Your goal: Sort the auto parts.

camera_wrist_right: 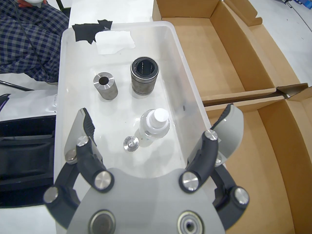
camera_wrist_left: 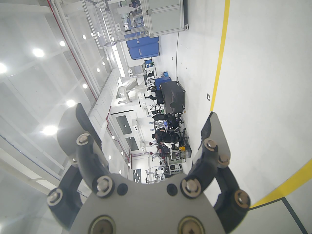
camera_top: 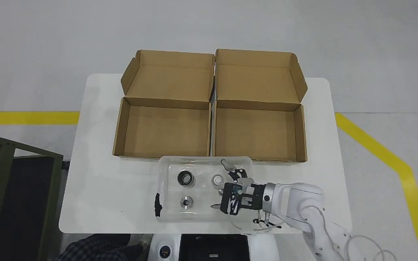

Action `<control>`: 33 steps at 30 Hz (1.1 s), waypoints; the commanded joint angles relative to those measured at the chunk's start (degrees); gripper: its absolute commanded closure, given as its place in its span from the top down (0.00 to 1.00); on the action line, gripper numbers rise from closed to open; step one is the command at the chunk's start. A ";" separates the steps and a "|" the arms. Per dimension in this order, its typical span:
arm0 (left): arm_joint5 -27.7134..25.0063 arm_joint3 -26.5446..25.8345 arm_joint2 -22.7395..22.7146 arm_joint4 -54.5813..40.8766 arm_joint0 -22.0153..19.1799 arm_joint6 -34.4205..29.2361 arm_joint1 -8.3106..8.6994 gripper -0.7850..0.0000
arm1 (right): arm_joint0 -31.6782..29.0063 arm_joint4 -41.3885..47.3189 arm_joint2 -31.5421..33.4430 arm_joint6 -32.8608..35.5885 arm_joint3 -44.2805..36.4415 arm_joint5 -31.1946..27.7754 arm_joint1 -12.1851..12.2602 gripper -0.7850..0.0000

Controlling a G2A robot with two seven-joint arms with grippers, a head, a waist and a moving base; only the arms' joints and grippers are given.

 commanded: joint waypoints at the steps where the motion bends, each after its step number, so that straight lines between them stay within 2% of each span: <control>1: 0.00 0.00 0.00 0.00 0.00 0.00 0.00 1.00 | 0.34 0.14 -0.43 0.83 0.45 -0.09 0.04 1.00; 6: 0.00 0.00 0.00 0.00 0.00 0.00 0.00 1.00 | 1.35 1.54 -1.27 1.82 2.15 0.46 0.05 1.00; 12: 0.00 0.00 0.00 0.00 0.00 0.00 0.00 1.00 | 2.52 2.63 -2.29 3.32 3.75 1.47 0.04 0.87; 16: 0.00 0.00 0.00 0.00 0.00 0.00 0.00 1.00 | 3.21 3.28 -2.89 3.90 4.67 1.60 0.08 0.85; 20: 0.00 0.00 0.00 0.00 0.00 0.00 0.00 1.00 | 3.85 3.94 -3.35 4.34 5.52 1.89 0.11 0.76; 24: 0.00 0.00 0.00 0.00 0.00 0.00 0.00 1.00 | 4.60 4.30 -3.83 5.09 6.12 2.39 0.13 0.49; 33: 0.00 0.00 0.00 0.00 0.00 0.00 0.00 1.00 | 5.76 5.14 -4.49 6.11 6.94 3.08 0.26 0.38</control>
